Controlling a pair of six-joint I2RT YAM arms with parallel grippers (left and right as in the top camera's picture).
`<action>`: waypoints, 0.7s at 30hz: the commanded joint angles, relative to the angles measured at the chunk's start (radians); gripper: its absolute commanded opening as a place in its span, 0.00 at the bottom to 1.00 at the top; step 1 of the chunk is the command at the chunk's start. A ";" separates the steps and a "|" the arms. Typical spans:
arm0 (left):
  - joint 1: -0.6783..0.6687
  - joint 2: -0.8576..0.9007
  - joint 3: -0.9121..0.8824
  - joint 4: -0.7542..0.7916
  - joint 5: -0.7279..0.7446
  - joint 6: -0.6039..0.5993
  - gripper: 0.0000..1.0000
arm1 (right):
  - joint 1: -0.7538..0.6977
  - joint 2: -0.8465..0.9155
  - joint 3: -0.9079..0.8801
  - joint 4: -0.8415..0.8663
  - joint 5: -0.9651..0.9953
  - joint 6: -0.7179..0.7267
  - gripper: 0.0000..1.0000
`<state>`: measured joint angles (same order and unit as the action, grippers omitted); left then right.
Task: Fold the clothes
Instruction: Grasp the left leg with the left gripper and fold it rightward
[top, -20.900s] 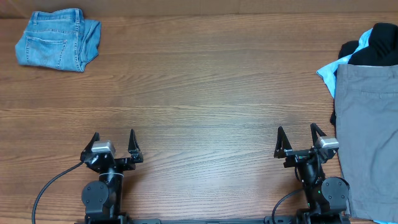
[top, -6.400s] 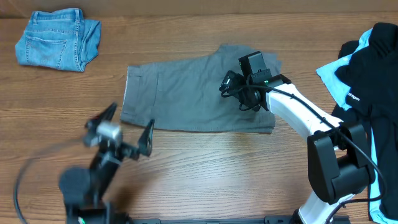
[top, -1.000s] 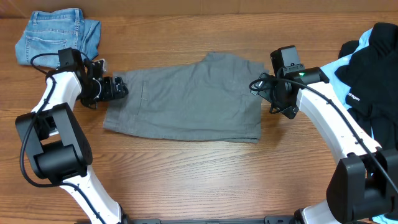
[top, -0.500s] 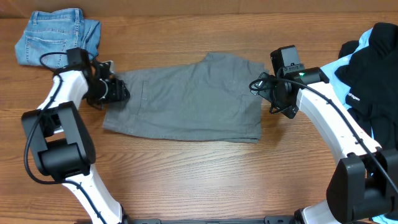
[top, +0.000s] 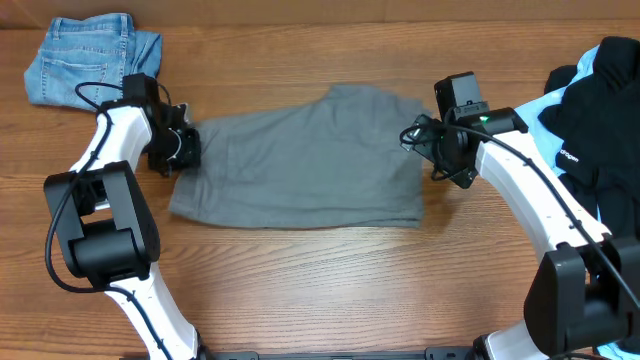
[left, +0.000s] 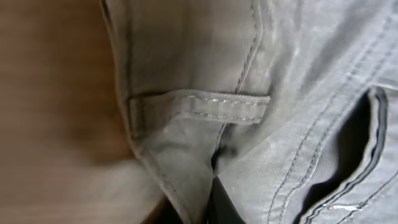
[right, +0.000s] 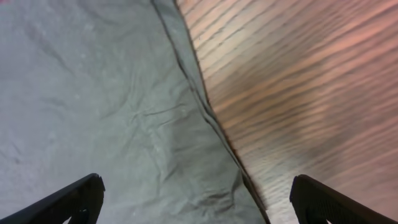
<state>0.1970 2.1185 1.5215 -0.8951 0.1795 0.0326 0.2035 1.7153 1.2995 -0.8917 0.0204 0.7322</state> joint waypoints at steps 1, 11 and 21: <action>0.010 0.021 0.104 -0.081 -0.182 -0.068 0.04 | 0.002 0.024 -0.018 0.058 -0.118 -0.008 1.00; -0.037 0.021 0.518 -0.418 -0.183 -0.116 0.04 | 0.126 0.148 -0.038 0.243 -0.167 -0.007 0.95; -0.211 0.019 0.774 -0.602 -0.190 -0.165 0.04 | 0.178 0.273 -0.038 0.342 -0.179 -0.006 0.83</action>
<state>0.0311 2.1429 2.2349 -1.4773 -0.0025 -0.0788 0.3874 1.9602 1.2675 -0.5610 -0.1493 0.7292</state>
